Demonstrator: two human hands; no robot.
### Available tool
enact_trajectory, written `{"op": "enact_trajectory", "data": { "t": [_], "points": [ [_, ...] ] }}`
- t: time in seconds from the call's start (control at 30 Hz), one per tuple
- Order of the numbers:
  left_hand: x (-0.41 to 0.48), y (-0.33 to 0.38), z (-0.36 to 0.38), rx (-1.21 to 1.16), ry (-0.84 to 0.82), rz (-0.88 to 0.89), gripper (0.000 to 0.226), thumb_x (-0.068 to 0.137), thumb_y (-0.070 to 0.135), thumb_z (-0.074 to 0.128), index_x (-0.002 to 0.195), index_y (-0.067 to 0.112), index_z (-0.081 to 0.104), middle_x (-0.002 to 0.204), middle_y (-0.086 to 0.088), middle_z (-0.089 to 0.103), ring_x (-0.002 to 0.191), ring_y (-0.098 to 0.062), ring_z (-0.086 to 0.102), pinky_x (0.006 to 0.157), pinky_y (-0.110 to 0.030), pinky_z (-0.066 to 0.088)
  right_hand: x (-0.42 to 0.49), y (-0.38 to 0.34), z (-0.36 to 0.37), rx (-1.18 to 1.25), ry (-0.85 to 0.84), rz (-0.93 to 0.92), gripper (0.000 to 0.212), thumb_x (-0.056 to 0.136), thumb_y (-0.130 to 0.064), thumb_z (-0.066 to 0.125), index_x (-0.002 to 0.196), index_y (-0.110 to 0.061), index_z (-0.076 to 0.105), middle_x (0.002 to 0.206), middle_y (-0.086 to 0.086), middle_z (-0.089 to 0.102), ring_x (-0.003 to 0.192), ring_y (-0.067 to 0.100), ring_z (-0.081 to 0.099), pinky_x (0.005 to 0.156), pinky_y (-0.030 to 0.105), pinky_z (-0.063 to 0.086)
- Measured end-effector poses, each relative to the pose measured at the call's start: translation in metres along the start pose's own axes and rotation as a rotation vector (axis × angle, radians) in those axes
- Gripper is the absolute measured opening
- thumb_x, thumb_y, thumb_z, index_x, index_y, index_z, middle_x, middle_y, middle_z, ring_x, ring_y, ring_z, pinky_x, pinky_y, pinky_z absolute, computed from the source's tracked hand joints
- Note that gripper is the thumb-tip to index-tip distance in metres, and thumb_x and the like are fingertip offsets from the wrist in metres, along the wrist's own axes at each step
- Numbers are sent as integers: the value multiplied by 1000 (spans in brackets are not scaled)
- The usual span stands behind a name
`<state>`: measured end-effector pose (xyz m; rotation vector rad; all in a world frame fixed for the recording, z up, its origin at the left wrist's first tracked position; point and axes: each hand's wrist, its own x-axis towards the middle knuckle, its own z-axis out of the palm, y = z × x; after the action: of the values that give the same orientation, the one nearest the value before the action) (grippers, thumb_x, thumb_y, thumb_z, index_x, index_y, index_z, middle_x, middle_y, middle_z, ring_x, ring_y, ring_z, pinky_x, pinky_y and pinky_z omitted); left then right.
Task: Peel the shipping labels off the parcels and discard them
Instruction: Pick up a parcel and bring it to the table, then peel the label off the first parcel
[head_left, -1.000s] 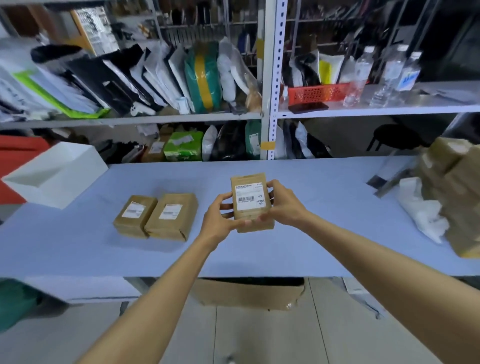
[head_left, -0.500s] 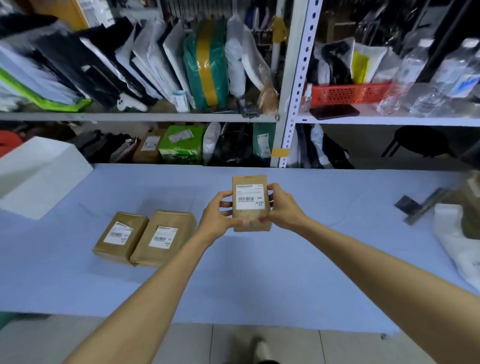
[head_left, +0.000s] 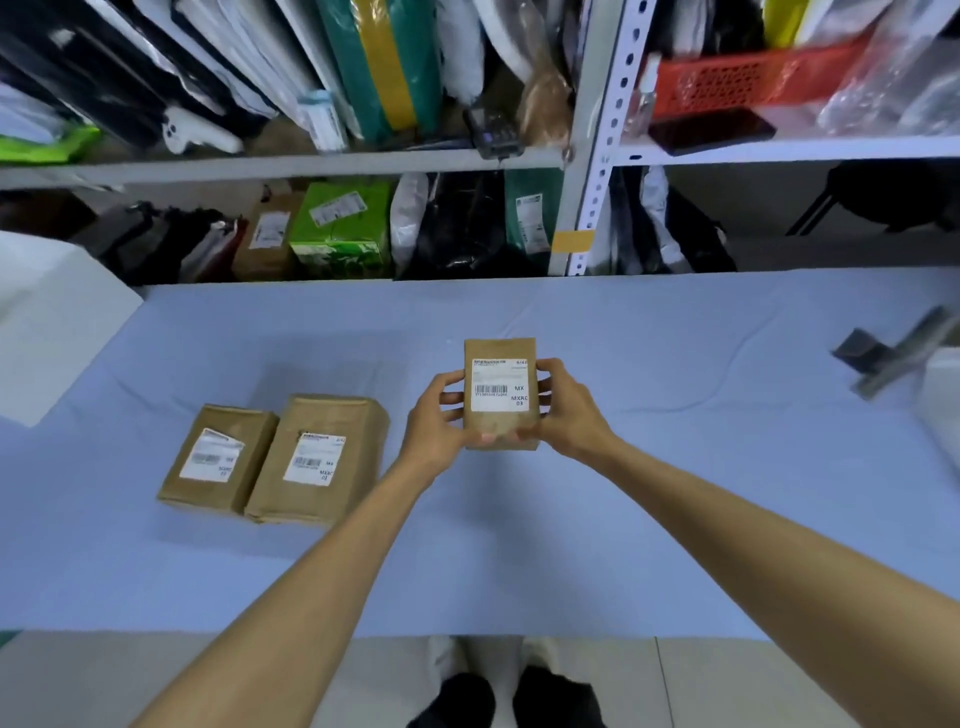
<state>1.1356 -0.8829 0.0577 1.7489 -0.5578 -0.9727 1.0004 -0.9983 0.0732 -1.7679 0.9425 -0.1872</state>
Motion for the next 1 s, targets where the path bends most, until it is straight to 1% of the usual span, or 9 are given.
{"op": "enact_trajectory", "data": {
  "t": [0.1,0.17,0.27,0.43,0.57,0.63,0.8,0.9,1.0],
  "points": [
    [-1,-23,9,-36,15,-39,79,63,-15,78,130,16,50,116,-7,59,98,-21,61,57,-20,55,0,22,11,44,16,41,81,63,1,82,130,-15,41,105,-3,56,91,11,59,63,14,49],
    [-3,-38,14,-38,26,-50,80,62,-15,79,129,16,50,117,-6,60,98,-20,61,55,-17,54,-1,34,18,44,14,49,81,62,0,83,130,-15,41,103,-5,56,89,9,59,63,12,48],
    [-6,-60,19,-16,23,-66,83,58,-11,84,128,18,50,117,-4,61,101,-21,62,59,-16,55,-5,53,24,41,1,82,83,62,0,83,132,-14,40,104,-2,57,90,11,59,62,12,48],
    [-16,-85,26,86,-23,-55,76,70,-1,81,134,19,45,117,3,57,105,-17,60,67,-14,53,-15,76,36,24,-14,138,86,60,-3,86,132,-12,40,97,-8,55,82,1,57,55,3,45],
    [-16,-90,29,131,-37,-14,77,73,-1,78,137,17,39,122,1,55,106,-16,58,68,-11,51,-18,81,41,-4,-17,111,90,64,-2,83,138,-13,34,104,-7,55,99,16,60,66,12,48],
    [-17,-91,29,159,-45,8,81,73,-3,77,139,20,36,122,0,54,104,-15,56,69,-4,48,-20,77,43,-31,-29,102,96,66,-5,82,143,-14,26,105,-6,55,97,15,58,71,18,48],
    [-13,-94,25,234,-85,32,87,69,2,82,139,29,38,129,-9,50,105,-18,56,62,-2,47,-26,75,48,-17,45,68,94,69,-6,80,146,-17,28,102,-7,56,88,8,57,64,10,46],
    [-16,-96,20,225,-103,-1,88,68,3,83,140,28,38,129,-11,50,101,-17,56,58,-3,46,-32,73,53,-26,34,97,95,69,-4,78,148,-18,26,107,0,58,94,14,57,71,19,49],
    [-16,-98,15,219,-123,-12,88,70,2,82,141,28,37,131,-11,50,102,-16,55,61,-8,48,-32,70,56,-46,18,119,98,69,-2,78,149,-17,23,110,3,58,96,17,57,74,26,48]
  ]
}}
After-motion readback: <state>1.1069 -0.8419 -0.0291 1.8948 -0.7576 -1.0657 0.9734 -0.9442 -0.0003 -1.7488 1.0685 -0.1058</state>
